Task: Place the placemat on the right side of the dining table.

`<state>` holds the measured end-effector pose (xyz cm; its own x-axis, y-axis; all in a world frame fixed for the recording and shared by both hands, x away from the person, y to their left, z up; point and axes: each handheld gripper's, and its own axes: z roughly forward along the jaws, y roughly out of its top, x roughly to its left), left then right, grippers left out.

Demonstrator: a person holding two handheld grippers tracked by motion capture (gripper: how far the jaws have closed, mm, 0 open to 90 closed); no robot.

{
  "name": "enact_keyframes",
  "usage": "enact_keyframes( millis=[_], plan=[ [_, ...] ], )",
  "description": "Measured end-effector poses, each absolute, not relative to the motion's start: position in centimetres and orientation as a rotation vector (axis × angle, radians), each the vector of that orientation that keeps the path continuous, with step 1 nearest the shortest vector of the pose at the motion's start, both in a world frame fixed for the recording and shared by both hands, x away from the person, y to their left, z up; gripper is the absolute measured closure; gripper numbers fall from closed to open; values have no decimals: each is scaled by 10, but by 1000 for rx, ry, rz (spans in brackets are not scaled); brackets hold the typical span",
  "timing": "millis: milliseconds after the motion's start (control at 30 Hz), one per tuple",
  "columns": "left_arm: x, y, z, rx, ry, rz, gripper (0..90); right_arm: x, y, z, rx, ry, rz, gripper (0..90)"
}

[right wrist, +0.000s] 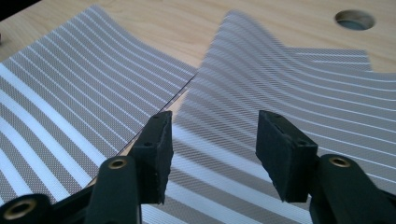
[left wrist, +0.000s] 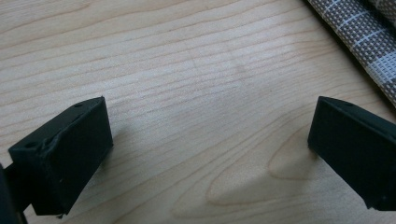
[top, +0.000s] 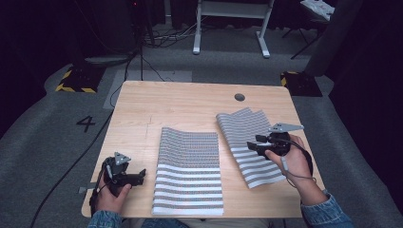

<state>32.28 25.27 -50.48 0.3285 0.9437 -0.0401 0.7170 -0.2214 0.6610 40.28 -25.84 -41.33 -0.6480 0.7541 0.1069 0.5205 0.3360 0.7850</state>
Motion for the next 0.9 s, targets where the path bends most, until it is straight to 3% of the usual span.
enact_keyframes(
  millis=[233, 467, 800, 867, 900],
  plan=[
    [324, 253, -505, 2016, 1450, 502, 0, 406, -301, -414, 1297, 2151, 1113, 436],
    [325, 252, -505, 2020, 1448, 502, 0, 412, -351, -448, 1496, 2098, 939, 436],
    [325, 252, -505, 2020, 1449, 505, 0, 415, -363, -484, 1576, 2147, 816, 436],
    [325, 252, -505, 2020, 1452, 507, 0, 414, -361, -485, 1566, 2137, 794, 473],
    [325, 252, -505, 2020, 1451, 505, 0, 414, -358, -483, 1557, 2151, 783, 537]
  ],
)
